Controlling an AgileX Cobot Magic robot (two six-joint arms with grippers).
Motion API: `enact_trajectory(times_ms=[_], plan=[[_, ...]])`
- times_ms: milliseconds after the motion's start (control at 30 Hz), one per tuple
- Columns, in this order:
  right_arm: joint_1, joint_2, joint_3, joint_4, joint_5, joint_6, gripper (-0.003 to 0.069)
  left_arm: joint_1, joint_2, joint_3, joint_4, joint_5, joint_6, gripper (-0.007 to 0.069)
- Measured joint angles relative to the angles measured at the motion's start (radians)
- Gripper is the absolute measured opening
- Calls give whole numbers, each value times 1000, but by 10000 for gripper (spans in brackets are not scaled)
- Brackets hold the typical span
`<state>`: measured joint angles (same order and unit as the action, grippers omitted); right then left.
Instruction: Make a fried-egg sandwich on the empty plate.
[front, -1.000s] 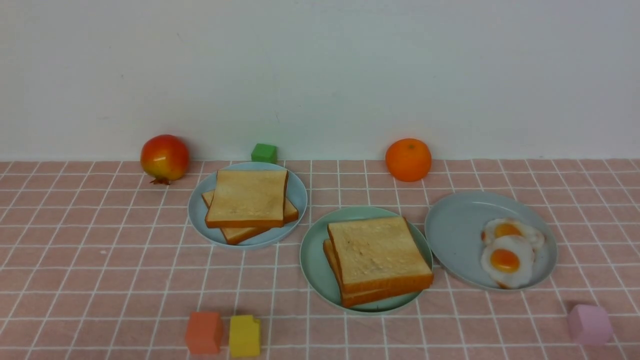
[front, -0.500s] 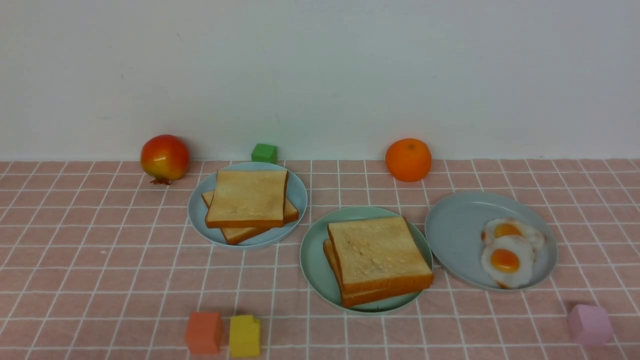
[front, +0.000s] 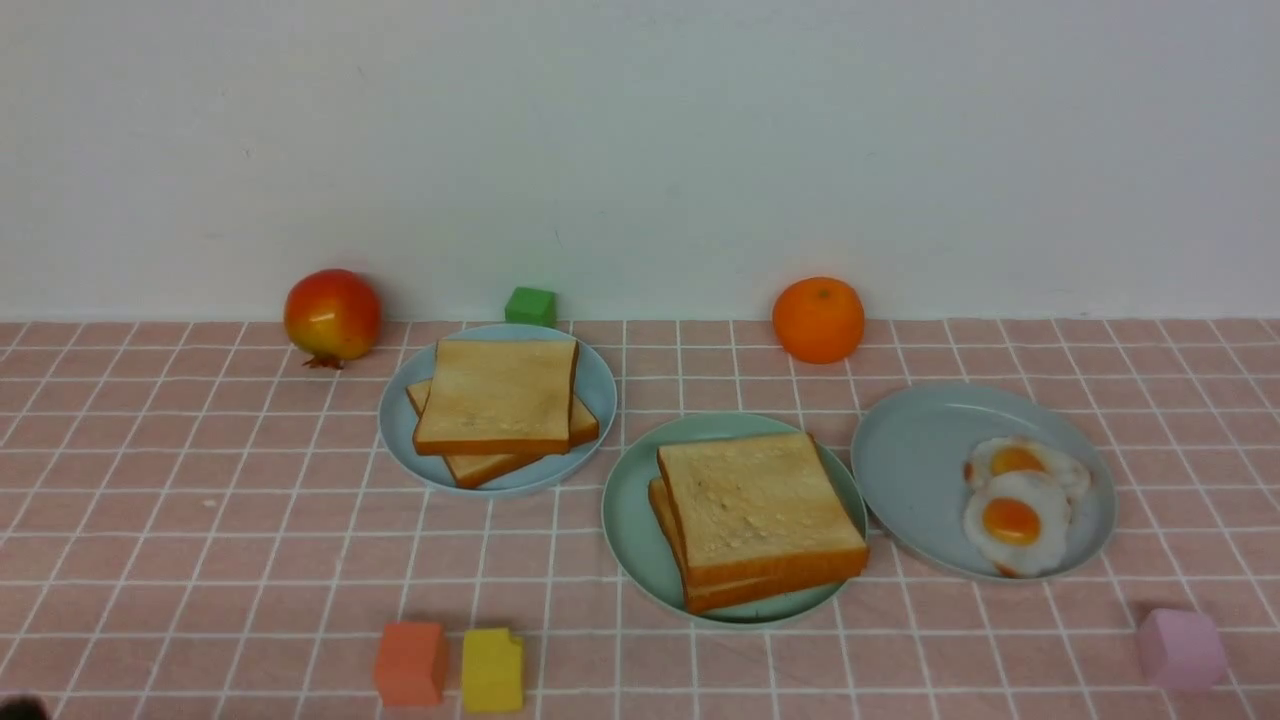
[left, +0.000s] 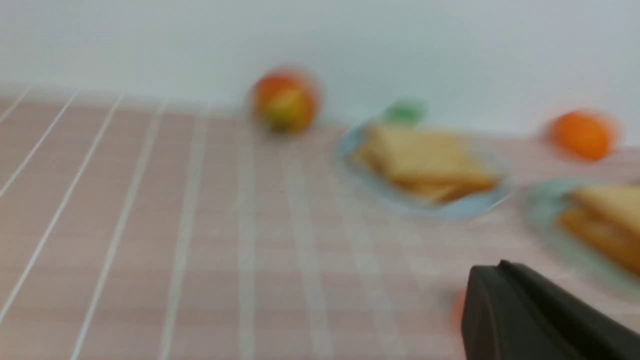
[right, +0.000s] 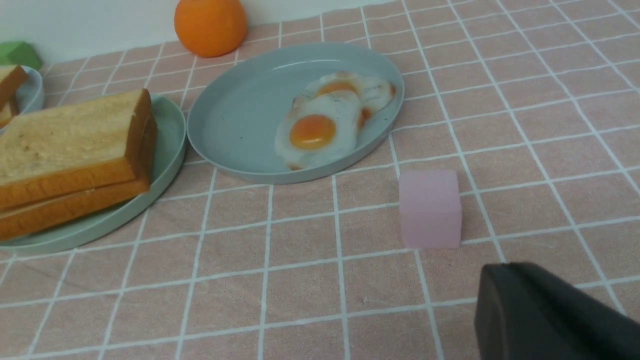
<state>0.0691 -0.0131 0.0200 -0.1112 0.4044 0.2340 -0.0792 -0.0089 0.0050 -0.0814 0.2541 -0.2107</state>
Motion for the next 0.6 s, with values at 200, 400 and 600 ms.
enact_trajectory(times_ms=[200, 400, 600], plan=[[0, 0, 0, 0, 0, 0, 31, 50, -1, 17, -12, 94, -102, 13], [0, 0, 0, 0, 0, 0, 39, 50, -1, 17, -52, 97, -149, 13], [0, 0, 0, 0, -1, 0, 42, 50, -1, 17, -54, 97, -149, 13]])
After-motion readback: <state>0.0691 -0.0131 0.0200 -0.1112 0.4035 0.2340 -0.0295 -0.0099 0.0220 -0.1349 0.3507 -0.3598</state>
